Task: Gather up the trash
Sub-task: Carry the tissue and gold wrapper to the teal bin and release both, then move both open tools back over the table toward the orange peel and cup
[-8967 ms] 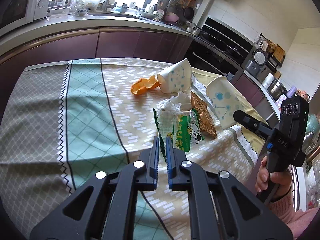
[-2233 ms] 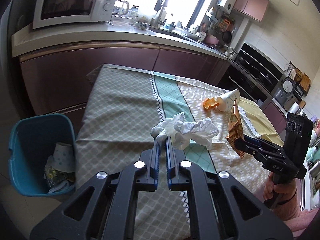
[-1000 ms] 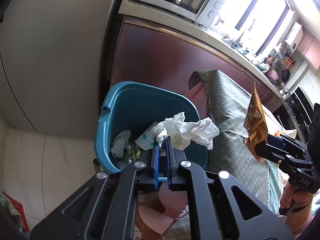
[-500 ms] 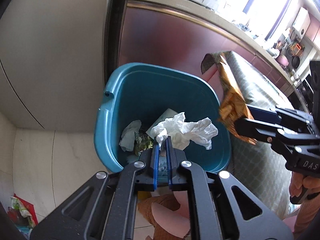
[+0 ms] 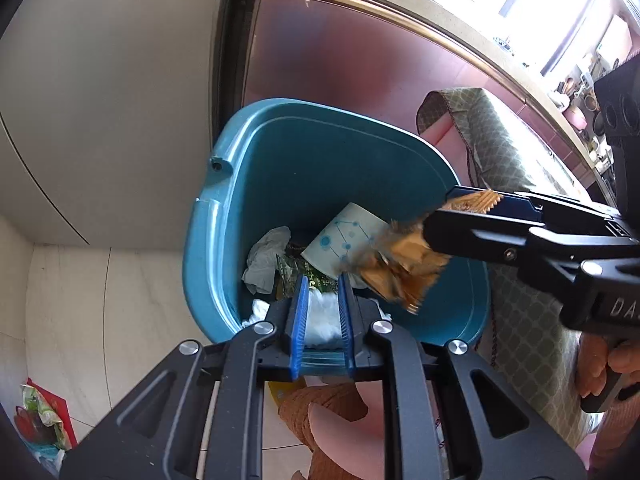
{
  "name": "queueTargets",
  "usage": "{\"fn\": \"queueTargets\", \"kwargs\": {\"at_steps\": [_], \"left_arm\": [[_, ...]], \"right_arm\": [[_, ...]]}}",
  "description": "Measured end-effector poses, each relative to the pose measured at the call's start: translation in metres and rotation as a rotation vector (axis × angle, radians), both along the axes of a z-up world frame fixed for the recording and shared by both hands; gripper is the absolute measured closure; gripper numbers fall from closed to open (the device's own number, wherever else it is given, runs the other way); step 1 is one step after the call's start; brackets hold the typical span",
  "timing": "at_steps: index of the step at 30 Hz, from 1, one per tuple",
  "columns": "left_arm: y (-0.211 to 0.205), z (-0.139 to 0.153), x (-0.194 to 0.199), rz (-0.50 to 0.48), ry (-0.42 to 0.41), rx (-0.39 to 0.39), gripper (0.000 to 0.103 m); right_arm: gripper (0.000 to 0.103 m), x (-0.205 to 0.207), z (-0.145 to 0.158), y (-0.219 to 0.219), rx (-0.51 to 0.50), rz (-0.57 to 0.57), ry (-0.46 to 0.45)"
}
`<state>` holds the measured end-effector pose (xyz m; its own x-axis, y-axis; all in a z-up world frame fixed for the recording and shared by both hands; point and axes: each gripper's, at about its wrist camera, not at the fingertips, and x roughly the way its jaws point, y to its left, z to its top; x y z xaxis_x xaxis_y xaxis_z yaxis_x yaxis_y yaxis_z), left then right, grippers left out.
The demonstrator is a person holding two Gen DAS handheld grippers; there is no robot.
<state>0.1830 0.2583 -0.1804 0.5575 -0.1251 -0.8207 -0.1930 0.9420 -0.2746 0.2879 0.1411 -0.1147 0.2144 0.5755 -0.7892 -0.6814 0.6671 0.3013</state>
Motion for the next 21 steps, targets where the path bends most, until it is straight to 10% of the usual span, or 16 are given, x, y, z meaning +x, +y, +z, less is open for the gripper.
{"fn": "queueTargets", "kwargs": {"at_steps": [21], "left_arm": [[0.004,0.028,-0.022,0.01,-0.079,-0.017,0.085]], "right_arm": [[0.054,-0.015,0.007,-0.036,0.083,-0.044,0.0]]}}
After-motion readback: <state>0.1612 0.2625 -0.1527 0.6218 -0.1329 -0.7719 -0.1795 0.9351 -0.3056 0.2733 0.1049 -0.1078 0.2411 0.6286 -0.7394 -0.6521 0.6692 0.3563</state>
